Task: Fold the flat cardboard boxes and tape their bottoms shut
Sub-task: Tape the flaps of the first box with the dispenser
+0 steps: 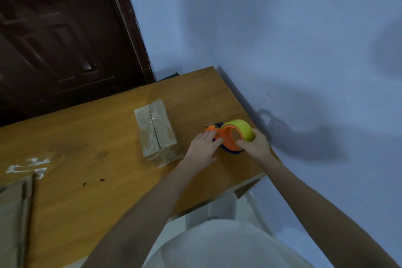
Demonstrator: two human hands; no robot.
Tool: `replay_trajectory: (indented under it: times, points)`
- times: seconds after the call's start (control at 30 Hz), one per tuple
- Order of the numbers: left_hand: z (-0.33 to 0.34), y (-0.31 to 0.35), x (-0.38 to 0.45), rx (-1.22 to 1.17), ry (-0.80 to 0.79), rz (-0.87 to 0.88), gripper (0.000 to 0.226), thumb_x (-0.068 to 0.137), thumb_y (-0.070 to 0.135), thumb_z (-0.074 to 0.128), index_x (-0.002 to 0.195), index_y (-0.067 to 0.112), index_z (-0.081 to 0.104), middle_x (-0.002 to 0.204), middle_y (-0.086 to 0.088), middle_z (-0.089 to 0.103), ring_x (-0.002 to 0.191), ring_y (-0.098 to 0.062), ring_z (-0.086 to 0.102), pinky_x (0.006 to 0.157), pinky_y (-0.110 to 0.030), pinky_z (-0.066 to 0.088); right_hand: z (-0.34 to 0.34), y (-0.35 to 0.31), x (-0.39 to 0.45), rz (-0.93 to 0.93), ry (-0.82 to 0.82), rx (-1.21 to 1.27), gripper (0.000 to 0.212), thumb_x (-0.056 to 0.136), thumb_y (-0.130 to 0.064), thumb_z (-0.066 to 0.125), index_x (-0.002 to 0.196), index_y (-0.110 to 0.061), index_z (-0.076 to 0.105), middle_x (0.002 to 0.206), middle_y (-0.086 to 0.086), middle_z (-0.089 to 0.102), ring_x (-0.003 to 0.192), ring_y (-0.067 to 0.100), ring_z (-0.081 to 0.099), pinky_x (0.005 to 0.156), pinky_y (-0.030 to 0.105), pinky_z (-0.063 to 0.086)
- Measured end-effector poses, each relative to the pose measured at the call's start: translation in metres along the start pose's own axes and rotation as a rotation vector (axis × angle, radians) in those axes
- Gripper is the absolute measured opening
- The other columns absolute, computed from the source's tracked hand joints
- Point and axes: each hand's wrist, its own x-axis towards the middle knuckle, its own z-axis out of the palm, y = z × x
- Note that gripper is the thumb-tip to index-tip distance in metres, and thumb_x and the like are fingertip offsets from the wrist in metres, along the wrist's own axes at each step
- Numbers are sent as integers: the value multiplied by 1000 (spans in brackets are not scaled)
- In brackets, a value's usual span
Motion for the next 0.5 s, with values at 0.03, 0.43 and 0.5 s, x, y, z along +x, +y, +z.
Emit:
replay_trajectory:
  times: [0.03, 0.43, 0.5]
  points:
    - [-2, 1, 0, 27, 24, 1, 65, 84, 29, 67, 141, 19, 37, 142, -10, 34, 130, -28, 34, 102, -38, 31, -1, -4, -1, 3, 2, 39, 28, 75, -14, 76, 97, -8, 59, 91, 5, 64, 86, 23, 62, 73, 36, 50]
    - [-59, -18, 15, -179, 337, -118, 21, 87, 28, 63, 104, 15, 64, 104, -5, 52, 96, -21, 46, 75, -32, 40, -6, -68, -12, -192, -162, 363, 91, 77, -40, 68, 149, -28, 13, 118, 3, 60, 102, 13, 64, 78, 24, 56]
    - [-79, -28, 18, -399, 211, -182, 23, 92, 32, 57, 106, 14, 61, 99, -2, 47, 94, -17, 41, 76, -31, 38, -9, -72, -15, -343, -247, 349, 95, 75, -33, 68, 148, -35, 7, 122, 5, 59, 107, 7, 62, 85, 20, 52]
